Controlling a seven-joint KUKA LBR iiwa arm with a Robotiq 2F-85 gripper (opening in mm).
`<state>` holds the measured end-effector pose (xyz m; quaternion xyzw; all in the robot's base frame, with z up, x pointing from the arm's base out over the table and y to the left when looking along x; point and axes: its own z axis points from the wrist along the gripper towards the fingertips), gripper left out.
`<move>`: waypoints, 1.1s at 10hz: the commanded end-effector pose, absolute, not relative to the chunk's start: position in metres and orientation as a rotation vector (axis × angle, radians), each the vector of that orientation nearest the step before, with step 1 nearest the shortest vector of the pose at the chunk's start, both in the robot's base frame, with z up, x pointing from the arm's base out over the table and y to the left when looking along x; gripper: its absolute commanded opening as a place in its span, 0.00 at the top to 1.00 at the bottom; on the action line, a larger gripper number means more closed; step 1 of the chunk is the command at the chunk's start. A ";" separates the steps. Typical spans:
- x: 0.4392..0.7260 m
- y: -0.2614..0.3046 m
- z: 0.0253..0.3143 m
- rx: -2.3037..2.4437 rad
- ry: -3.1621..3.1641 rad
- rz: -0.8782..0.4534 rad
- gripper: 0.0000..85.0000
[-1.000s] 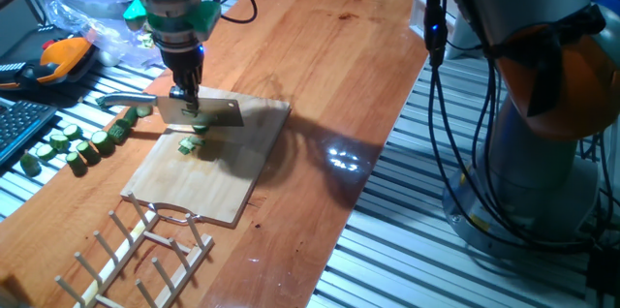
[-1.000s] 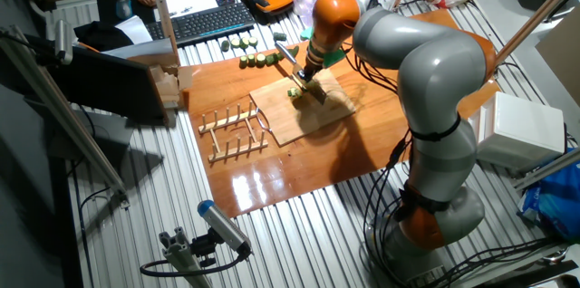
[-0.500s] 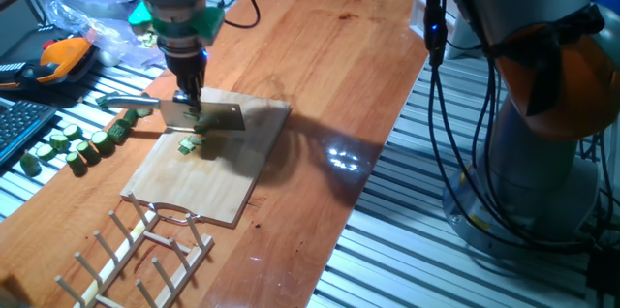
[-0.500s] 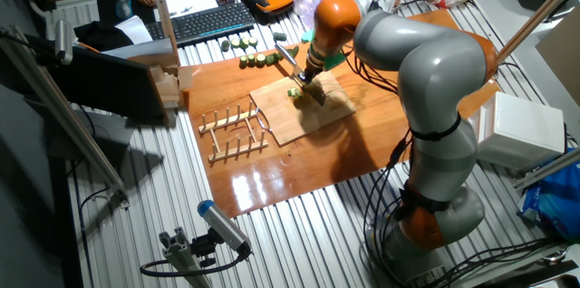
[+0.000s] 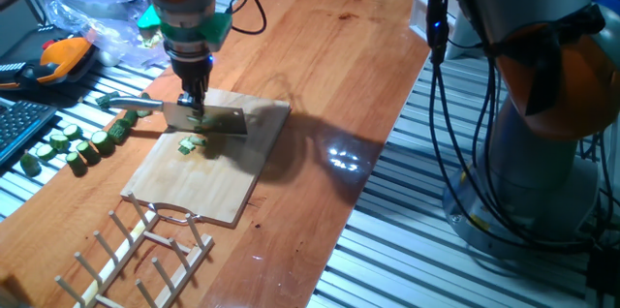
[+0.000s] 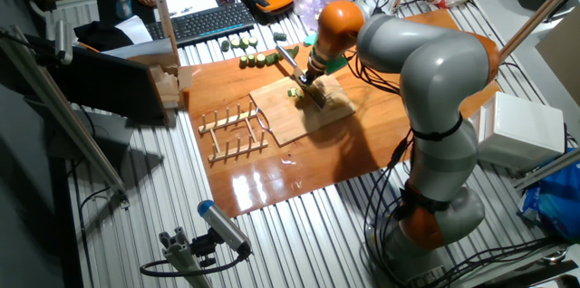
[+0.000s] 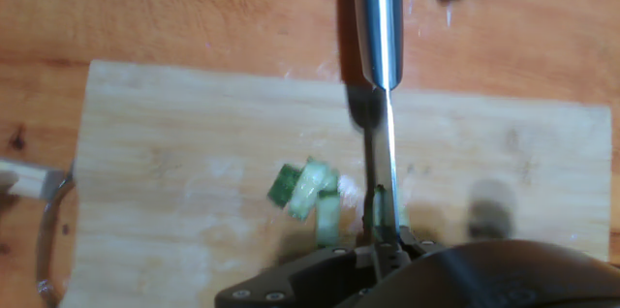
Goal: Chop the cucumber into shreds
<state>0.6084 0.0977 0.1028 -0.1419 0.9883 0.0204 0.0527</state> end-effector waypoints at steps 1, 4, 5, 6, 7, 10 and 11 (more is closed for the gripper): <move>0.612 0.101 0.114 -0.423 3.009 0.051 1.00; 0.616 0.098 0.114 -0.450 3.000 0.039 1.00; 0.619 0.094 0.115 -0.473 3.002 0.054 1.00; 0.620 0.092 0.116 -0.474 3.003 0.054 1.00; 0.620 0.091 0.116 -0.471 3.002 0.044 1.00; 0.621 0.089 0.112 -0.473 3.000 0.053 1.00; 0.620 0.089 0.110 -0.472 2.997 0.057 1.00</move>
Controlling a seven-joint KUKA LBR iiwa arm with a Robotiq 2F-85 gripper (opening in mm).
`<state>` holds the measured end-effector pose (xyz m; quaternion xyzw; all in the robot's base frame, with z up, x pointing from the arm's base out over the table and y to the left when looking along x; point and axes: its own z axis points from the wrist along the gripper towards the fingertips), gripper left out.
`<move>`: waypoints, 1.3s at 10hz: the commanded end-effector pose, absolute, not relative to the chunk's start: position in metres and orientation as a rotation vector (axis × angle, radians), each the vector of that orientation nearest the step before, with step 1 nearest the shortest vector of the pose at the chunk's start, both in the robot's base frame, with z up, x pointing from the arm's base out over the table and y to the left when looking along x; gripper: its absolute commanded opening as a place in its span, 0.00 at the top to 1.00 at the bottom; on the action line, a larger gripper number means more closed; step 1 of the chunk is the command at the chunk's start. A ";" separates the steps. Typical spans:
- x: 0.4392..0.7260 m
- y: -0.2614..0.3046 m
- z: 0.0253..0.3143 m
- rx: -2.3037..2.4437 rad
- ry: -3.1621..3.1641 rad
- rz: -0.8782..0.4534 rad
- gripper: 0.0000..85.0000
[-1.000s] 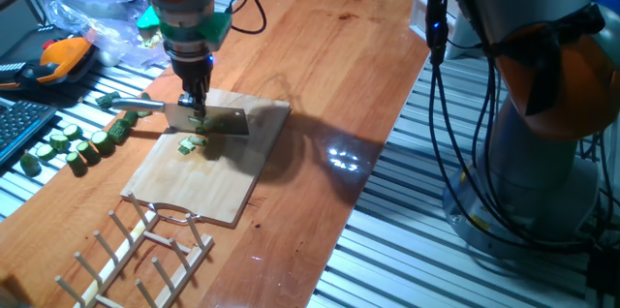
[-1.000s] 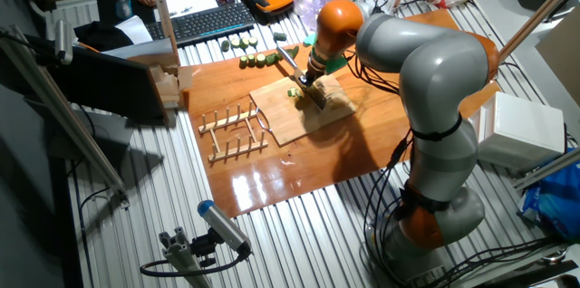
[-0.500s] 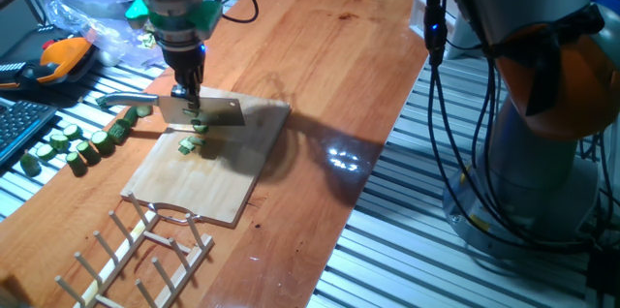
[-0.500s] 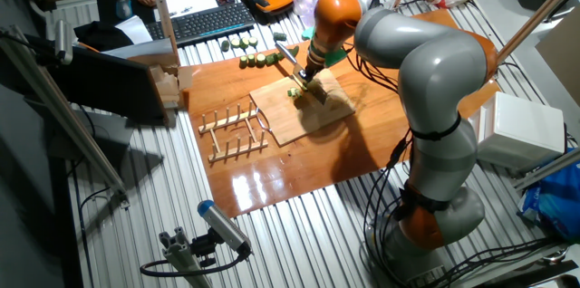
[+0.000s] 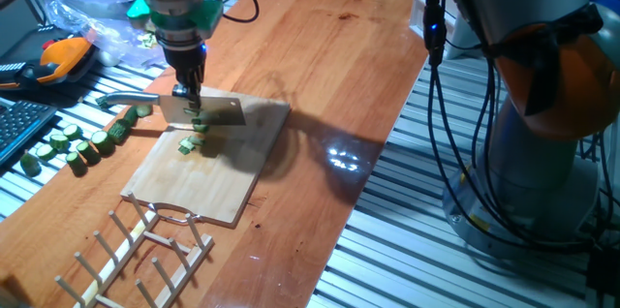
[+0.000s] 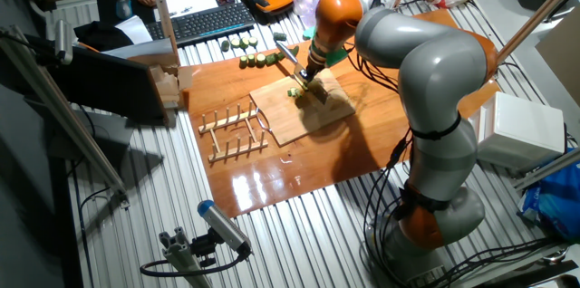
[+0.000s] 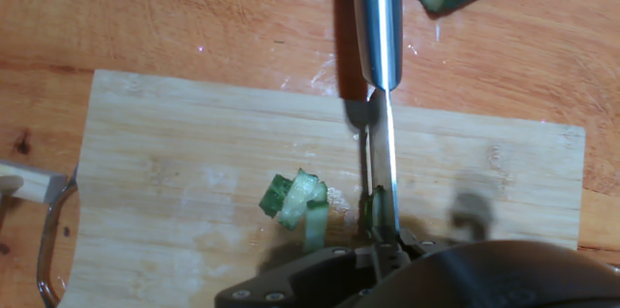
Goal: Chop the cucumber into shreds
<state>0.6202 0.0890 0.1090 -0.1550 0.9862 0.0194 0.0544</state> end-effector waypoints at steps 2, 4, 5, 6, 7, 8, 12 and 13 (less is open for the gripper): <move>0.618 0.091 0.105 -0.463 2.989 0.057 1.00; 0.618 0.088 0.098 -0.468 2.979 0.067 1.00; 0.617 0.086 0.092 -0.470 2.971 0.081 1.00; 0.615 0.087 0.086 -0.461 2.958 0.094 1.00; 0.614 0.090 0.089 -0.453 2.962 0.093 1.00; 0.614 0.093 0.096 -0.447 2.976 0.092 1.00; 0.615 0.094 0.115 -0.434 3.014 0.086 1.00; 0.616 0.093 0.115 -0.438 3.012 0.085 1.00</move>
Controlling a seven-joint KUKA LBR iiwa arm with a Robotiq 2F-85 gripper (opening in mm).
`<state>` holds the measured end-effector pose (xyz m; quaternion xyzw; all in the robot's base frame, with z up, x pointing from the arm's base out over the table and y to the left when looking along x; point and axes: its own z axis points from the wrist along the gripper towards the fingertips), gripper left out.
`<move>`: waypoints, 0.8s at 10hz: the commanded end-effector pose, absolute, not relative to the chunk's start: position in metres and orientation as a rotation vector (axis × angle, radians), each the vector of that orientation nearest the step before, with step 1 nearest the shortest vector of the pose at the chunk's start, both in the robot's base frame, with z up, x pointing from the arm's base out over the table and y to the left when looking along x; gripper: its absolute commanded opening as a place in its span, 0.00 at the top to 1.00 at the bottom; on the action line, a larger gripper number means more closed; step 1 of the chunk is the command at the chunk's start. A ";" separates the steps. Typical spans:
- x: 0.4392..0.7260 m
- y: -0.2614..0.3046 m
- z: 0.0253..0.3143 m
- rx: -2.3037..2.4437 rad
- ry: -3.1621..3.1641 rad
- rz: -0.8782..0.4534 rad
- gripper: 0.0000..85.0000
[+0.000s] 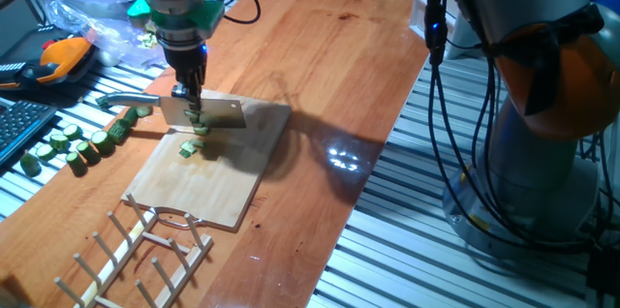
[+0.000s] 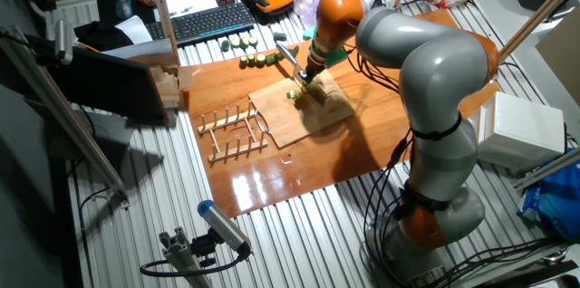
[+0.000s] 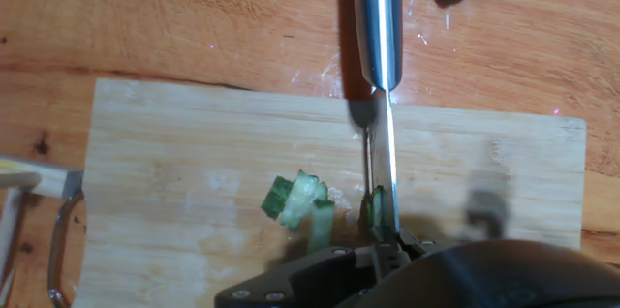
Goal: Chop the cucumber into shreds
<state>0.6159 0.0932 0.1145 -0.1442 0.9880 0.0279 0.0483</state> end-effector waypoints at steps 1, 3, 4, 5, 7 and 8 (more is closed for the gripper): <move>0.616 0.093 0.114 -0.448 3.011 0.080 1.00; 0.616 0.093 0.114 -0.469 3.009 0.067 1.00; 0.616 0.093 0.113 -0.477 3.008 0.062 1.00; 0.616 0.092 0.110 -0.479 3.008 0.062 1.00; 0.617 0.092 0.106 -0.479 2.997 0.069 1.00; 0.617 0.092 0.106 -0.479 2.997 0.071 1.00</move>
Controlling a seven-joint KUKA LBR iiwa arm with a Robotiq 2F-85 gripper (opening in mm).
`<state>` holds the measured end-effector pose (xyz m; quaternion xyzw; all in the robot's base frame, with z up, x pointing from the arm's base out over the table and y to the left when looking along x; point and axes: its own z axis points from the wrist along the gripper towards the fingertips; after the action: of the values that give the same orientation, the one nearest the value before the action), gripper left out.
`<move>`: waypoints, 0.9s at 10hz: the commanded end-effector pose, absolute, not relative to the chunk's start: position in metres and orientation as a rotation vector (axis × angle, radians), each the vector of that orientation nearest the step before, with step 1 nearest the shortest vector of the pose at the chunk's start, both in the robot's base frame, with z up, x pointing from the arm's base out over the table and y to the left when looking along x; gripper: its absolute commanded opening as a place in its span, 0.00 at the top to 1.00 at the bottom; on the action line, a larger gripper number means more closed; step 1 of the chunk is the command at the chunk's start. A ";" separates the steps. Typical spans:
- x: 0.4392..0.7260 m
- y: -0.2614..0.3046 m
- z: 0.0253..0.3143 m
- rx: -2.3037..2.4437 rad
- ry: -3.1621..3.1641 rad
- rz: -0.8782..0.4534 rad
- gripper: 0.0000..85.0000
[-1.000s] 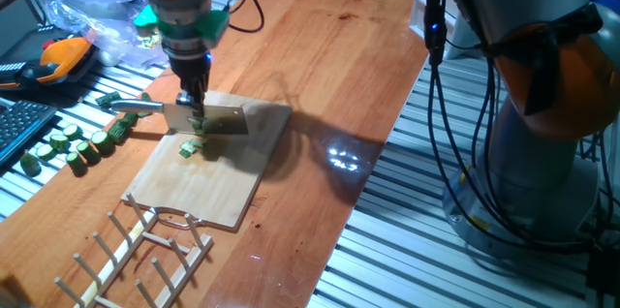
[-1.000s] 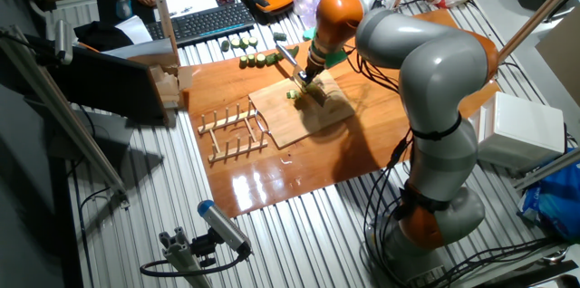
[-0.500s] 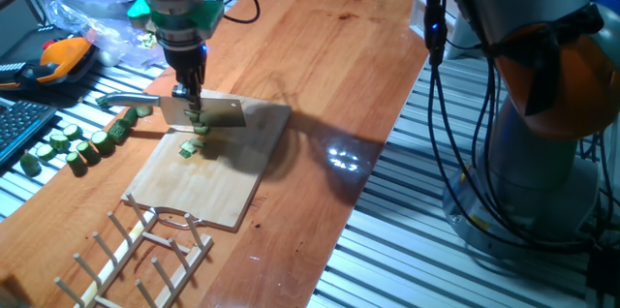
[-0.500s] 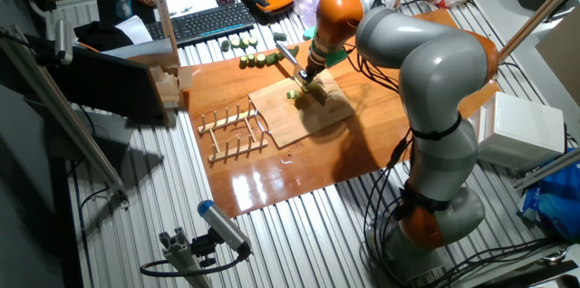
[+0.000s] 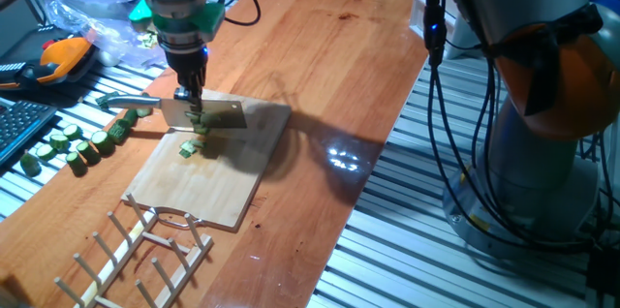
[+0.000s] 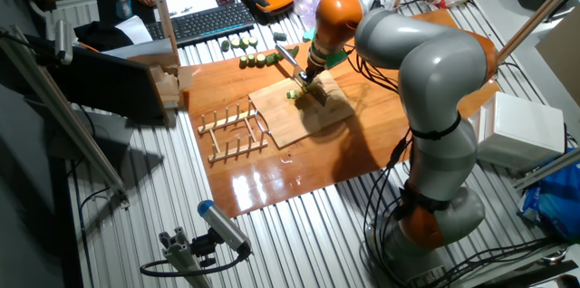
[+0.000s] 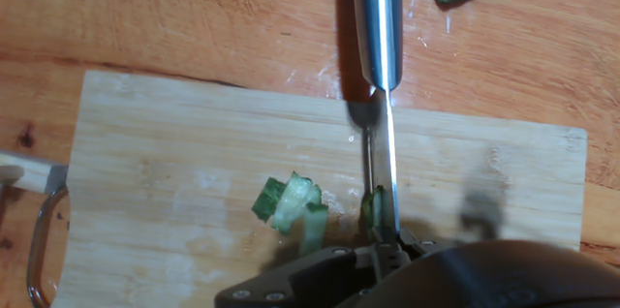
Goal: Chop the cucumber into shreds
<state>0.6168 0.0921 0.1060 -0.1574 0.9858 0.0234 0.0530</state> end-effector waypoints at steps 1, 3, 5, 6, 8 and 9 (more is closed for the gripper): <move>0.617 0.092 0.106 -0.479 2.997 0.071 1.00; 0.616 0.091 0.102 -0.477 2.992 0.075 1.00; 0.613 0.091 0.093 -0.469 2.978 0.085 1.00; 0.613 0.092 0.091 -0.468 2.976 0.089 1.00; 0.614 0.094 0.098 -0.443 2.984 0.113 1.00; 0.613 0.100 0.116 -0.420 3.019 0.103 1.00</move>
<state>0.6109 0.1011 0.1040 -0.1380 0.9888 0.0351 0.0440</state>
